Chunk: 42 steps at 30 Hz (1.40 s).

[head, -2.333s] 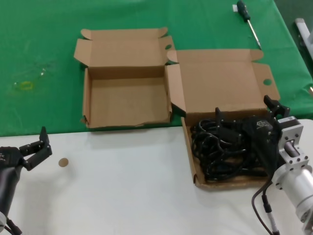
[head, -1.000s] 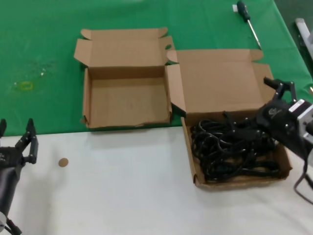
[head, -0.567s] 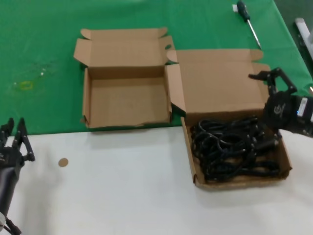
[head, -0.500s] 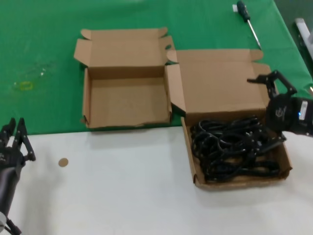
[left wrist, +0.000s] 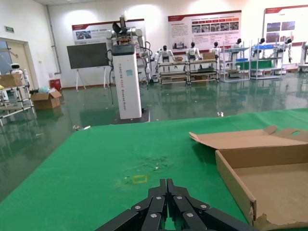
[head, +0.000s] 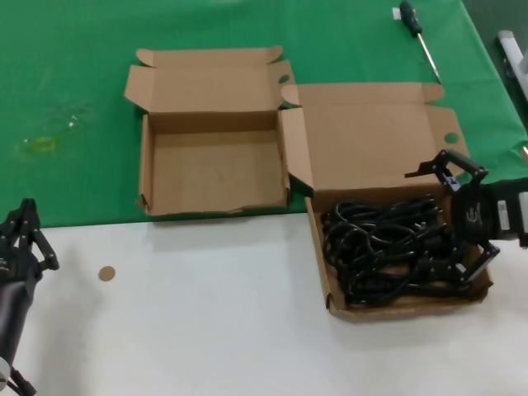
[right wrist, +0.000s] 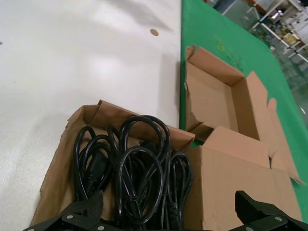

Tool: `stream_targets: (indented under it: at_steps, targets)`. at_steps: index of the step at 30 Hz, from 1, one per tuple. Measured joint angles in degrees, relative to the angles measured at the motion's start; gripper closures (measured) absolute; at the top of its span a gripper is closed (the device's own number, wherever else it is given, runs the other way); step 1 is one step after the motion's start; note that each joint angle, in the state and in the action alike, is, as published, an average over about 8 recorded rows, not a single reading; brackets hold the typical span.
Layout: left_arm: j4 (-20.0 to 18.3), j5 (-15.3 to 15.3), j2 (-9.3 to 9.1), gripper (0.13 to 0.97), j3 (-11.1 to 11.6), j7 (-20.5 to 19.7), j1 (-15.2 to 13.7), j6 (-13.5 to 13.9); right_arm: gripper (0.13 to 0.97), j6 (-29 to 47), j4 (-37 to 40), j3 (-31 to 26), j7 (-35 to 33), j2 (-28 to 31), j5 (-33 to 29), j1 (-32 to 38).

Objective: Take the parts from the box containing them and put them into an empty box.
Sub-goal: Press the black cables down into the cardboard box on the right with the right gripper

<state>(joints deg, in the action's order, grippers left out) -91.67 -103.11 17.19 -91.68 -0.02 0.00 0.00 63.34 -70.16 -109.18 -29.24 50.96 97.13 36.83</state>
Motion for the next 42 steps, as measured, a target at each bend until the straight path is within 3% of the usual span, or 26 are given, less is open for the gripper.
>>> stream_targets:
  at_steps: [18, 27, 42]
  targets:
    - [0.00, 0.00, 0.00, 0.945, 0.00, 0.00, 0.00, 0.00, 0.186, -0.03, 1.02, -1.61, -0.30, -2.13, -3.42, 0.68]
    - [0.00, 0.00, 0.00, 0.945, 0.00, 0.00, 0.00, 0.00, 0.314, -0.89, 1.05, -2.04, -0.06, -2.74, -4.78, 0.70]
    - [0.00, 0.00, 0.00, 0.945, 0.00, 0.00, 0.00, 0.00, 0.672, -0.85, 0.35, -2.72, 0.33, -2.95, -6.05, 0.81]
